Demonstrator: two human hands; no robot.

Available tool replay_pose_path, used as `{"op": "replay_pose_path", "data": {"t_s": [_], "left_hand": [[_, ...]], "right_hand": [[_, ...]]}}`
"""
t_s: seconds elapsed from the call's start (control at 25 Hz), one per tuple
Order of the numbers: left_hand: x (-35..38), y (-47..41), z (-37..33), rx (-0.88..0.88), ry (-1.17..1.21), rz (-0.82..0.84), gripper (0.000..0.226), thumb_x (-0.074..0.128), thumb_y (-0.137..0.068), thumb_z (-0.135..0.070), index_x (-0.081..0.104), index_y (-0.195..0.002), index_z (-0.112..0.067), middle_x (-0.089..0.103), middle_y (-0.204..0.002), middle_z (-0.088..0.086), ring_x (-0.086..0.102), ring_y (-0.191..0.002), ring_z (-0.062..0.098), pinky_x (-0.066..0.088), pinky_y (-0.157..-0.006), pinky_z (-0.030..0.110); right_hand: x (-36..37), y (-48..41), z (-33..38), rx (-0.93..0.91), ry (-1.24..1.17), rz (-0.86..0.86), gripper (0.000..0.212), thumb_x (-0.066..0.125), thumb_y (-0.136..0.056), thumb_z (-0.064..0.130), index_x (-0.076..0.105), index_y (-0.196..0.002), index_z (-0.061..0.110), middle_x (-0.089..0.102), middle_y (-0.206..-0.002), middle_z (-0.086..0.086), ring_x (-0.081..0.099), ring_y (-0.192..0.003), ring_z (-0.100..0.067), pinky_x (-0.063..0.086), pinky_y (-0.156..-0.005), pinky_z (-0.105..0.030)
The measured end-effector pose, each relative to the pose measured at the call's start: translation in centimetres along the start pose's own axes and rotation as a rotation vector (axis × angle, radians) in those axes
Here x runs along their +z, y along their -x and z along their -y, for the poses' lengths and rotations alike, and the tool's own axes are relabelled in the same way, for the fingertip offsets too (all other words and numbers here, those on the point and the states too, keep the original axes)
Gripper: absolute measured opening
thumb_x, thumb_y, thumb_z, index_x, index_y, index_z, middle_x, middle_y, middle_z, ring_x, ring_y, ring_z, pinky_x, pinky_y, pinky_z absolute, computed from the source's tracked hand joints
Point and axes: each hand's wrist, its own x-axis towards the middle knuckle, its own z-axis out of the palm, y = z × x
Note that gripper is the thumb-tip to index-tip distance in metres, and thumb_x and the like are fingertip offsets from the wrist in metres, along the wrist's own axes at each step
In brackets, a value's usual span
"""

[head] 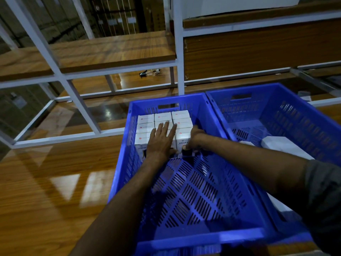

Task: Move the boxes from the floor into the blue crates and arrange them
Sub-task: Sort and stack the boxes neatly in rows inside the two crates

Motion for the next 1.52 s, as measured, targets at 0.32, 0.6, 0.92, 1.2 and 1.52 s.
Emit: {"op": "replay_pose_path", "data": {"t_s": [0.32, 0.6, 0.92, 1.2, 1.52], "left_hand": [[0.4, 0.0, 0.4, -0.052, 0.059, 0.021, 0.105, 0.067, -0.087, -0.058, 0.002, -0.163, -0.024, 0.008, -0.170, 0.008, 0.009, -0.156, 0.032, 0.016, -0.123, 0.052], [0.3, -0.1, 1.2, -0.123, 0.041, 0.060, 0.125, 0.075, -0.074, -0.066, -0.003, -0.163, -0.024, 0.002, -0.171, 0.008, 0.003, -0.157, 0.034, 0.007, -0.122, 0.059], [0.2, -0.4, 1.2, -0.139, 0.079, 0.086, 0.127, 0.083, -0.073, -0.055, -0.001, -0.163, -0.023, 0.002, -0.171, 0.006, 0.003, -0.157, 0.032, 0.013, -0.123, 0.056], [-1.4, -0.8, 1.5, -0.127, 0.111, 0.123, 0.132, 0.080, -0.070, -0.064, -0.006, -0.162, -0.025, -0.003, -0.171, 0.005, 0.000, -0.157, 0.031, 0.010, -0.122, 0.057], [-8.5, 0.2, 0.7, -0.048, 0.371, -0.233, 0.071, 0.074, -0.085, -0.050, 0.048, -0.146, -0.026, 0.045, -0.152, 0.006, 0.044, -0.138, 0.029, 0.046, -0.100, 0.046]], "right_hand": [[0.5, -0.1, -0.1, -0.029, -0.107, 0.019, 0.117, 0.080, -0.086, 0.029, -0.010, -0.157, 0.005, 0.041, -0.151, -0.021, 0.053, -0.130, -0.034, 0.050, -0.103, -0.040], [0.5, -1.2, -0.6, -0.275, 0.119, -0.019, 0.131, 0.081, -0.083, 0.039, -0.028, -0.155, 0.025, -0.037, -0.161, -0.009, -0.010, -0.154, -0.037, 0.017, -0.124, -0.052], [0.8, -2.0, -0.9, -0.337, 0.171, -0.003, 0.122, 0.075, -0.088, 0.042, -0.025, -0.157, 0.027, -0.041, -0.158, -0.010, -0.002, -0.154, -0.041, 0.018, -0.124, -0.051], [-1.2, 0.6, -1.2, -0.344, 0.144, -0.054, 0.145, 0.094, -0.066, 0.031, -0.018, -0.159, 0.034, -0.028, -0.165, -0.009, -0.003, -0.154, -0.039, 0.025, -0.121, -0.055], [-8.8, 7.1, -5.1, -0.528, -0.184, -0.303, 0.058, 0.086, -0.079, 0.023, 0.063, -0.131, 0.013, 0.064, -0.132, -0.004, 0.064, -0.114, -0.018, 0.048, -0.092, -0.027]]}}
